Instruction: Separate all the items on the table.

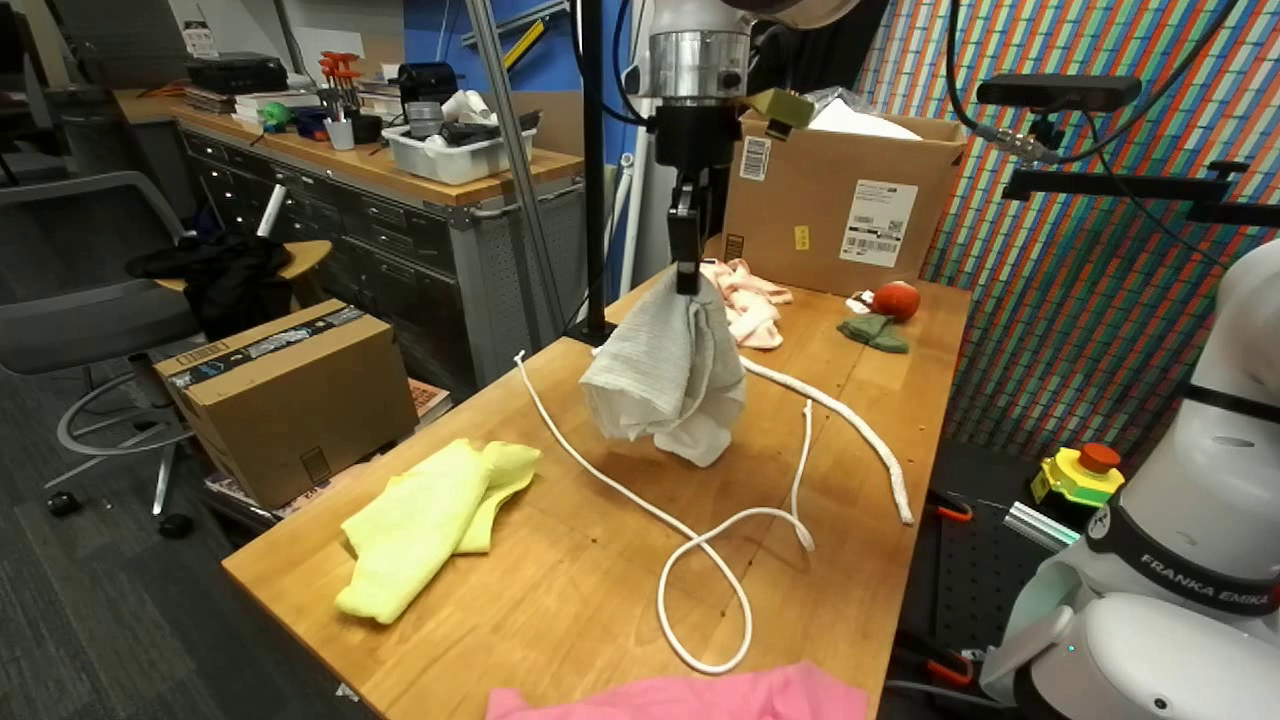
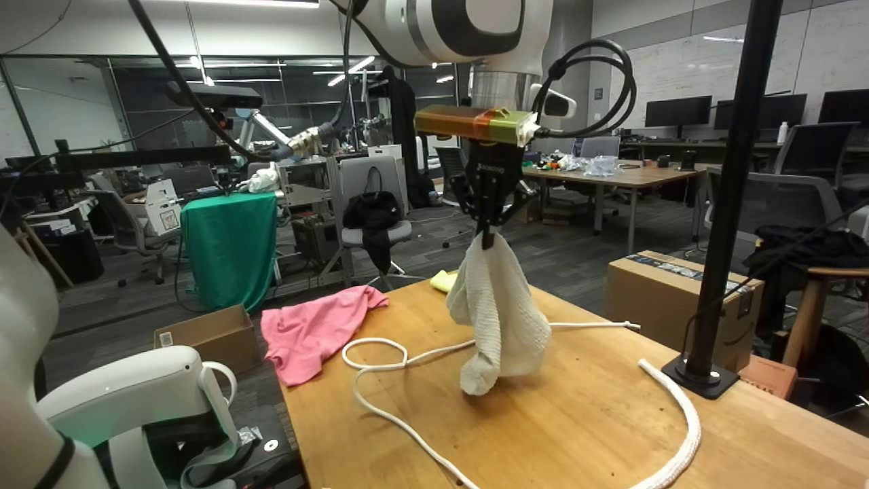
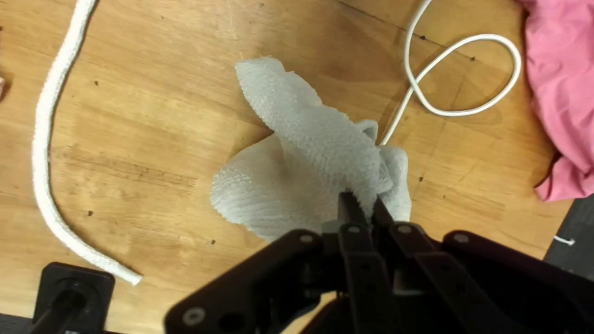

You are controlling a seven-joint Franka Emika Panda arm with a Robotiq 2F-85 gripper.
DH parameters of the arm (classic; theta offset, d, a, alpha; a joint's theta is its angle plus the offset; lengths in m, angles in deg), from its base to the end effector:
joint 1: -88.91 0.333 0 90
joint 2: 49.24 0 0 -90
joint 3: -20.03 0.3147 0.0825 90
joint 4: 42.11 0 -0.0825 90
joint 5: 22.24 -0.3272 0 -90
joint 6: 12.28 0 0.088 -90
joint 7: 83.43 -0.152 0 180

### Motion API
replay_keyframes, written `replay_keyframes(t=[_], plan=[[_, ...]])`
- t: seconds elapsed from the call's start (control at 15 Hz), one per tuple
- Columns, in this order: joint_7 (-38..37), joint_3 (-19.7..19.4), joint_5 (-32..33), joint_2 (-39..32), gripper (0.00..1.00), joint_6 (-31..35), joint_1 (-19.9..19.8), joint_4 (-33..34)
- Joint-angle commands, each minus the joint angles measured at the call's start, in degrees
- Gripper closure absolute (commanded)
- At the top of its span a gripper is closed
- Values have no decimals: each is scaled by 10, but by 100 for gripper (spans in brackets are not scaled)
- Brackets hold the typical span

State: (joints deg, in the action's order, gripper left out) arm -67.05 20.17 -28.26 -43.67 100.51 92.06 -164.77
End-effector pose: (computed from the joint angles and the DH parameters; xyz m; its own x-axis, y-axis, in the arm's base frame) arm 0.4557 0.0373 0.4210 0.9538 0.2967 -0.0475 0.2901 -0.9505 -0.1110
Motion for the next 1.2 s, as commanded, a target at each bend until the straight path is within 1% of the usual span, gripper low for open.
replay_keyframes(t=[0.0, 0.2, 0.4, 0.67, 0.93, 1.07, 1.13], plan=[[-48, 3, 30, 12, 95, 46, -10, -27], [-85, 2, 47, 6, 95, 68, -15, -42], [-130, 5, 73, 0, 95, 108, -17, -66], [-214, 9, 140, -21, 95, 173, -18, -93], [-321, 6, 235, -57, 95, 231, -22, -103], [-354, 2, 261, -69, 94, 235, -21, -104], [-355, 1, 258, -71, 94, 231, -19, -105]])
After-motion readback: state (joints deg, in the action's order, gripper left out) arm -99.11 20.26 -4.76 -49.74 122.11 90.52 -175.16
